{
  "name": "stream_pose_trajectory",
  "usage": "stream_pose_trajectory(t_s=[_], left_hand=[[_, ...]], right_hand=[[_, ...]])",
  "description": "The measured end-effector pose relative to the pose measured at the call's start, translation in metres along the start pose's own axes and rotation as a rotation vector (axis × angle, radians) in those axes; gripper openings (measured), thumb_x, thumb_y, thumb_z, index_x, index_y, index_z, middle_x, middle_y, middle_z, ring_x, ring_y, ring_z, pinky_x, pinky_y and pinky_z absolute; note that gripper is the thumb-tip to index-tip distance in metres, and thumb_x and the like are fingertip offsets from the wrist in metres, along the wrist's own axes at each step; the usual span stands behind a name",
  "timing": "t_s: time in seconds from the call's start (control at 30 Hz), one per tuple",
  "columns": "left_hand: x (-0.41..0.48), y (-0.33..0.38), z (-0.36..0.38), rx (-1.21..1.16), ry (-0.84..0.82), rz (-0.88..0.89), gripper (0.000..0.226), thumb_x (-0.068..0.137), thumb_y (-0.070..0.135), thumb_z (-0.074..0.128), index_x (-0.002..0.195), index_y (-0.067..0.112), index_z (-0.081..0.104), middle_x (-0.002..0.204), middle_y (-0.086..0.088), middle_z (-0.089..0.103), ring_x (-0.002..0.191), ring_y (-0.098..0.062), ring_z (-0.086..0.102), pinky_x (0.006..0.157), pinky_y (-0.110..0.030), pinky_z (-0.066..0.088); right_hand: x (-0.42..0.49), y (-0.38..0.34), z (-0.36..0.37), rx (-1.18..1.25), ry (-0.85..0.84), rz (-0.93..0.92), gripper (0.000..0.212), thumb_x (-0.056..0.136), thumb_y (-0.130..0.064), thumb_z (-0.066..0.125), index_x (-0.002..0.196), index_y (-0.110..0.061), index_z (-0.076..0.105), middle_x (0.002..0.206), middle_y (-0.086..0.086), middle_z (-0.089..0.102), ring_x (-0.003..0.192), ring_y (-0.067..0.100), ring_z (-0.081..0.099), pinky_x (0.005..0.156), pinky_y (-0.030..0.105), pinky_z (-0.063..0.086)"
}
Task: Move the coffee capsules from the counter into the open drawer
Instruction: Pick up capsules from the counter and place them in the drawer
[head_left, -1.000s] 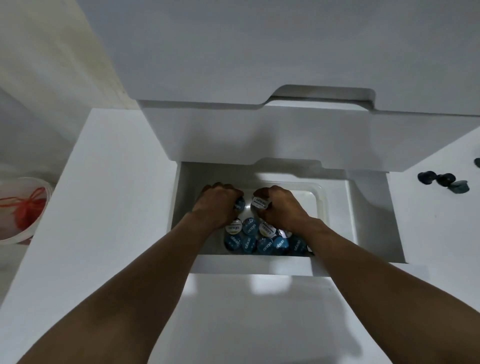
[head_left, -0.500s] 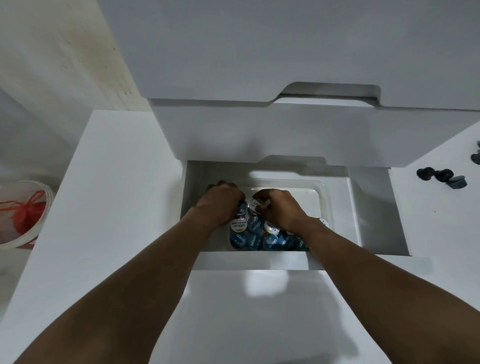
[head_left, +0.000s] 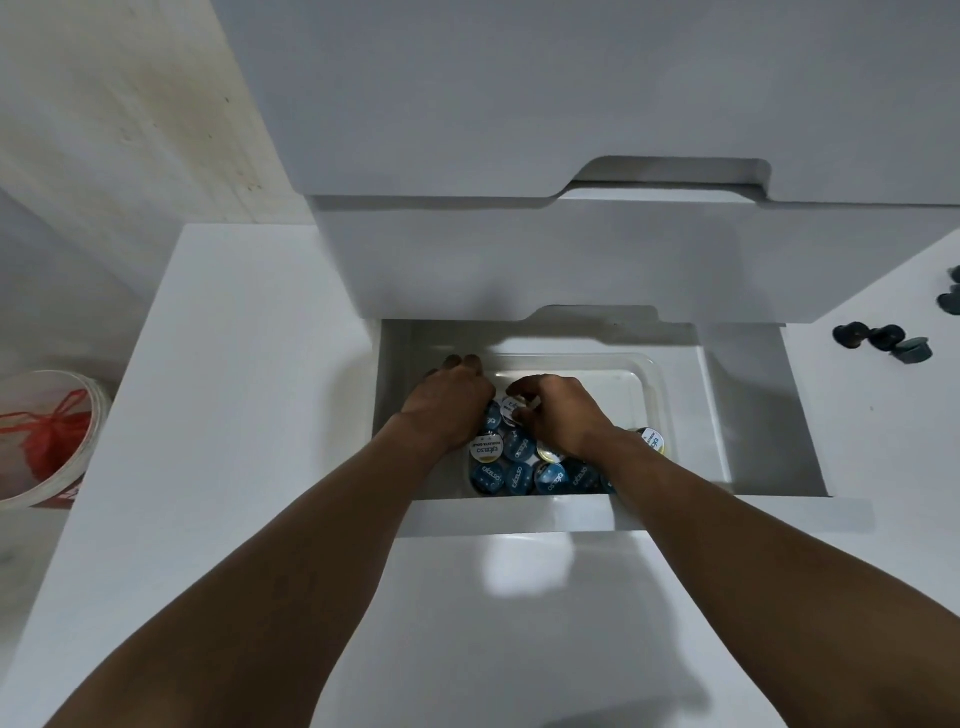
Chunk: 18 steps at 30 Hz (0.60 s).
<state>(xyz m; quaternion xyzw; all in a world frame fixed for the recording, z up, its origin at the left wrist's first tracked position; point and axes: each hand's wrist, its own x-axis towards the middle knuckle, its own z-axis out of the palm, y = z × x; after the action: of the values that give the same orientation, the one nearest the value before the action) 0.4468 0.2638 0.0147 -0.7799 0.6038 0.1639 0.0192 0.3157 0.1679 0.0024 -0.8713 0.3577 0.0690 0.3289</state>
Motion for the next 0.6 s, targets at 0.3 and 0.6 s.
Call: stream_pose_trajectory(t_s=[0.3, 0.6], left_hand=[[-0.004, 0.001, -0.002, -0.133, 0.036, -0.034, 0.036, 0.087, 0.018, 0.060, 0.124, 0.016, 0.059, 0.126, -0.007, 0.049, 0.119, -0.026, 0.045, 0.096, -0.041, 0.047], [-0.028, 0.031, -0.012, -0.177, 0.186, -0.202, 0.032, 0.089, 0.023, 0.053, 0.117, 0.008, 0.056, 0.111, -0.014, 0.057, 0.101, -0.030, 0.055, 0.083, -0.041, 0.050]], right_hand=[[0.000, -0.002, -0.003, -0.021, -0.015, 0.029, 0.042, 0.091, -0.020, 0.059, 0.133, -0.021, 0.053, 0.124, 0.007, 0.063, 0.113, 0.023, 0.058, 0.095, 0.030, 0.044], [-0.021, 0.002, -0.030, -0.129, 0.159, -0.055, 0.041, 0.091, -0.026, 0.058, 0.130, -0.013, 0.054, 0.126, 0.013, 0.059, 0.116, 0.029, 0.054, 0.097, 0.037, 0.043]])
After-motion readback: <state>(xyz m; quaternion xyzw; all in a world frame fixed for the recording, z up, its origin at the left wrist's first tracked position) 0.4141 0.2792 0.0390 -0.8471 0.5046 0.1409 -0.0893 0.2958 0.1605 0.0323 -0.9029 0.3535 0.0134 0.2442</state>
